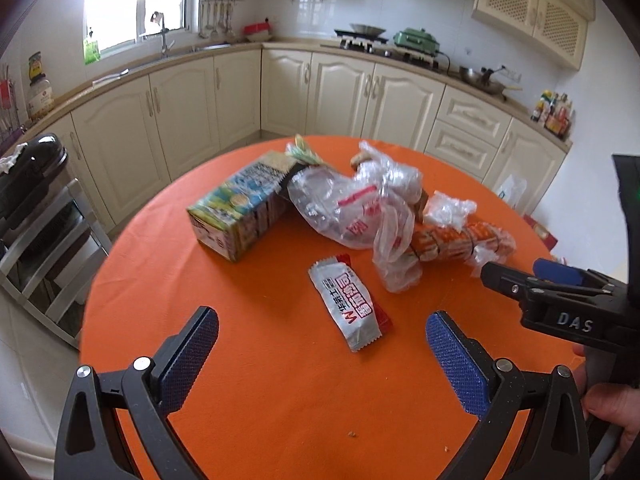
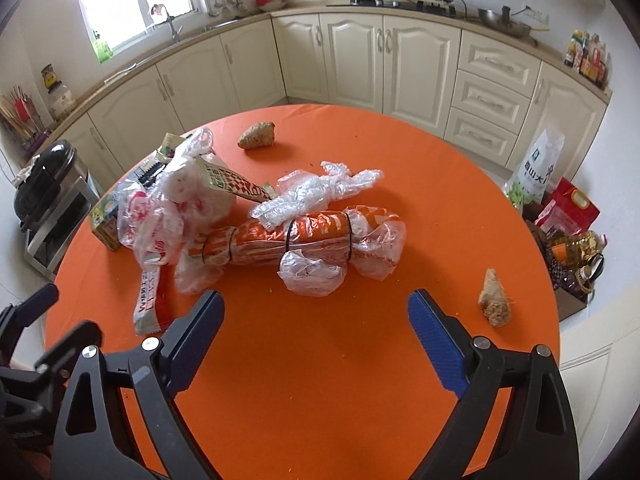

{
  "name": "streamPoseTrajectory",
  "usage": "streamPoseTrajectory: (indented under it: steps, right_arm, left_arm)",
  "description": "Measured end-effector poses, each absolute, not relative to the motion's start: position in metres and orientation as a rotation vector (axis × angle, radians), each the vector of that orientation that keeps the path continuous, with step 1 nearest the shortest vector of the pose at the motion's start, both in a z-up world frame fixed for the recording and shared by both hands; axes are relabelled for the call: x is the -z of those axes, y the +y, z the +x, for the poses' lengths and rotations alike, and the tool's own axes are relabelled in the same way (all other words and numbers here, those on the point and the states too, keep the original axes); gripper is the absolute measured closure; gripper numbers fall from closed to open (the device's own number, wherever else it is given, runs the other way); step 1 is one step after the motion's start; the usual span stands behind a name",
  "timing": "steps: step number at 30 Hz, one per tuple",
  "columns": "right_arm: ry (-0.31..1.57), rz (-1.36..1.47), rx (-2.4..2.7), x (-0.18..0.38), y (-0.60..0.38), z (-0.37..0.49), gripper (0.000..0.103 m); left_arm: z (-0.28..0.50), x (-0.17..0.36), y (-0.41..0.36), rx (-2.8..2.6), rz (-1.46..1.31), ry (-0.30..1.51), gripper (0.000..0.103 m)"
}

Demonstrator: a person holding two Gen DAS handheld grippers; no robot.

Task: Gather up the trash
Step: 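Grasp the white red-print wrapper with the left tool while the right tool grasps the orange wrapped bundle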

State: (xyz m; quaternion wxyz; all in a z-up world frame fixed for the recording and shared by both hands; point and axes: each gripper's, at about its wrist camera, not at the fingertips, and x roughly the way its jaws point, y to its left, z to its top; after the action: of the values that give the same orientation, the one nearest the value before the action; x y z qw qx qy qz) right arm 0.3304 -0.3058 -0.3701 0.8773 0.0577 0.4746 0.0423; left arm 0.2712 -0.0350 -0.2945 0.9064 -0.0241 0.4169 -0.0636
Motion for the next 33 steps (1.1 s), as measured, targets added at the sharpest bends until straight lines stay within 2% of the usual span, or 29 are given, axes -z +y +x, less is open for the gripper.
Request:
streamPoseTrajectory:
  steps: [3,7,10,11,12,14,16,17,19,20,22,23,24,31,33]
  right_arm:
    - [0.997,0.131,-0.09,0.375,-0.31,0.336,0.01]
    - [1.006,0.127,-0.091,0.379,-0.317,0.342,0.01]
    - [1.018,0.13,-0.093,0.383,-0.321,0.346,0.009]
    - [1.022,0.131,-0.094,0.385,-0.321,0.347,0.009]
    - [1.028,0.132,-0.096,0.387,-0.32,0.349,0.009]
    - [1.032,0.132,-0.109,0.392,-0.317,0.353,0.01]
    - [1.03,0.139,-0.116,0.397,-0.312,0.357,0.012]
    - [1.029,0.142,-0.12,0.399,-0.31,0.359,0.021]
    - [1.018,0.116,-0.102,0.402,-0.306,0.362,0.031]
    - [1.008,0.111,-0.101,0.402,-0.306,0.362,0.041]
    - [0.998,0.115,-0.114,0.402,-0.306,0.361,0.049]
    - [0.994,0.124,-0.13,0.402,-0.307,0.359,0.067]
    - [0.993,0.133,-0.139,0.401,-0.308,0.358,0.071]
    - [0.972,0.195,-0.192,0.396,-0.319,0.337,0.076]
    - [0.97,0.195,-0.208,0.394,-0.32,0.33,0.076]
  left_arm:
    - [0.314,0.299,-0.04,0.117,-0.041,0.898,0.004]
    - [0.361,0.31,-0.052,0.114,-0.03,0.966,0.02]
    - [0.382,0.311,-0.063,0.103,0.005,0.948,0.021]
    - [0.39,0.31,-0.065,0.102,0.006,0.937,0.025]
    - [0.391,0.312,-0.066,0.1,0.008,0.926,0.029]
    - [0.403,0.309,-0.066,0.088,0.017,0.907,0.055]
    - [0.415,0.306,-0.061,0.09,-0.002,0.908,0.066]
    - [0.423,0.304,-0.058,0.088,-0.006,0.911,0.071]
    - [0.437,0.302,-0.053,0.112,-0.027,0.916,0.073]
    - [0.44,0.304,-0.05,0.117,-0.031,0.917,0.074]
    - [0.449,0.301,-0.048,0.127,-0.045,0.918,0.074]
    - [0.451,0.302,-0.046,0.134,-0.054,0.918,0.074]
    - [0.443,0.307,-0.042,0.142,-0.063,0.917,0.074]
    - [0.425,0.307,-0.025,0.181,-0.081,0.909,0.074]
    - [0.383,0.308,-0.013,0.185,-0.088,0.903,0.074]
